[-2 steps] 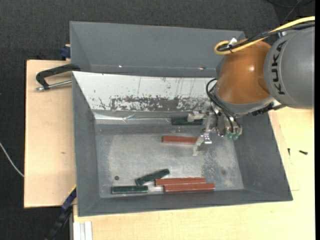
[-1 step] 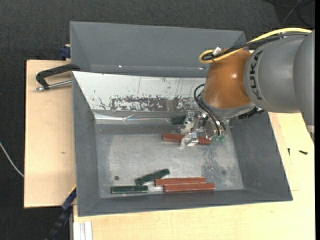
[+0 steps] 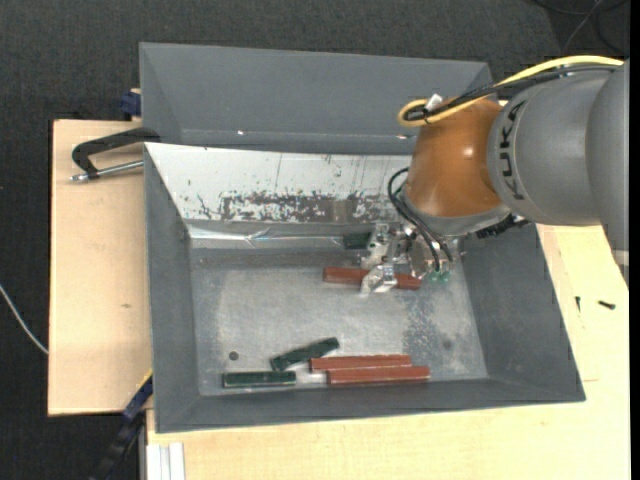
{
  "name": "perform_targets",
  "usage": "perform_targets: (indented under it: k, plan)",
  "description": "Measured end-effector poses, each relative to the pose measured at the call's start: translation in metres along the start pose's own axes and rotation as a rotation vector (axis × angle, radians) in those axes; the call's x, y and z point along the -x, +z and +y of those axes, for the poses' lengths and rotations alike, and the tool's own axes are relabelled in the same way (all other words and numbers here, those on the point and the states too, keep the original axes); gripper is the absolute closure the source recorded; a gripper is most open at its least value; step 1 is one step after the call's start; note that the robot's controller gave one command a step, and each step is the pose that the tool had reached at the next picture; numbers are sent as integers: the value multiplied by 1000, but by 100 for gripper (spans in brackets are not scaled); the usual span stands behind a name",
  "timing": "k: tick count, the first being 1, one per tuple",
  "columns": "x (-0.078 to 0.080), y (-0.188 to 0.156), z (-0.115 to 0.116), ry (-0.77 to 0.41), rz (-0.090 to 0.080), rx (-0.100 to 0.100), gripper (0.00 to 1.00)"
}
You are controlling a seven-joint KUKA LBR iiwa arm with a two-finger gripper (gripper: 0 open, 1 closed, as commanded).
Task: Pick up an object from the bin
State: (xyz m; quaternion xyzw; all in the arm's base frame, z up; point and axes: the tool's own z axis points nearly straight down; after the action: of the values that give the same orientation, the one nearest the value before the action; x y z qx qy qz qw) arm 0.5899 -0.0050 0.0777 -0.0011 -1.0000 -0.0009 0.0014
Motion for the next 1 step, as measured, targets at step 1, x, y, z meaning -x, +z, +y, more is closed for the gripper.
perform_targets:
  k: [1]
  plan:
    - [-16,-33,9,-12,-5,-1,100]
